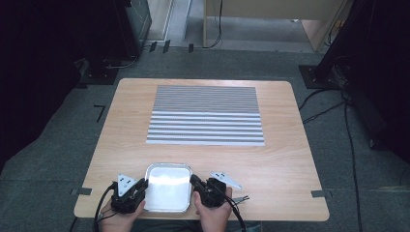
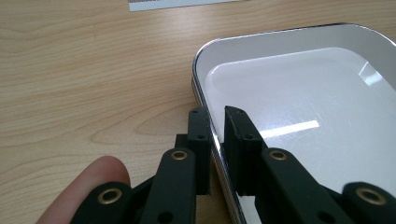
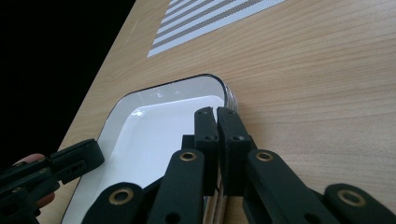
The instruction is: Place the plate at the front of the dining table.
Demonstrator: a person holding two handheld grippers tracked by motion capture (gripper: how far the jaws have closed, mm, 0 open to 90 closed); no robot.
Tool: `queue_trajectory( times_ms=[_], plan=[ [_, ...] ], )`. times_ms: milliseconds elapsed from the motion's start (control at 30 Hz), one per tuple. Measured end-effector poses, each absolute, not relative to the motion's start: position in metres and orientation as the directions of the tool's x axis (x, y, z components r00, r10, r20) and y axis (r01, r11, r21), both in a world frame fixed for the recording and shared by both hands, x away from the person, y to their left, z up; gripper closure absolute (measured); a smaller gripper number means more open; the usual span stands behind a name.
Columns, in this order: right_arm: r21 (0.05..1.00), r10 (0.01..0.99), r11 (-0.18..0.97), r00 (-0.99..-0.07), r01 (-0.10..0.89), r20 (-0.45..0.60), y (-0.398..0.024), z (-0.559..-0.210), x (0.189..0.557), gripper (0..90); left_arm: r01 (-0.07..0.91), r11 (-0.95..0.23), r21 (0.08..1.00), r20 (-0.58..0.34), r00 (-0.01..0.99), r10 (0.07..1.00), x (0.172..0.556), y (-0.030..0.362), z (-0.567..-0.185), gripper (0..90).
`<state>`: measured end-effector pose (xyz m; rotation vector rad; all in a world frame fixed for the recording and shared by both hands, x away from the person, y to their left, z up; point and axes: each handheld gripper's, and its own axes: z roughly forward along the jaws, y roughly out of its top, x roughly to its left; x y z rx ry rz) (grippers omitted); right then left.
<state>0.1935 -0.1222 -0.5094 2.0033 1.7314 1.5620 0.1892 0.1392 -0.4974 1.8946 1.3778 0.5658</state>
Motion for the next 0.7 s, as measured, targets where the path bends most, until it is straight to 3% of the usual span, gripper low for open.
queue_trajectory(
  times_ms=[467, 700],
  plan=[
    [0.569, 0.736, -0.389, -0.127, 0.724, 0.665, -0.1246, -0.515, 0.1947, 87.9, 0.628, -0.18, 0.757, -0.059, 0.34, 0.939, 0.19, 0.1391, -0.4993, 79.7],
    [0.498, 0.675, -0.438, -0.092, 0.749, 0.732, -0.1317, -0.5176, 0.1975, 89.2, 0.633, -0.178, 0.753, -0.06, 0.336, 0.94, 0.1904, 0.1384, -0.5005, 79.2]
  ],
)
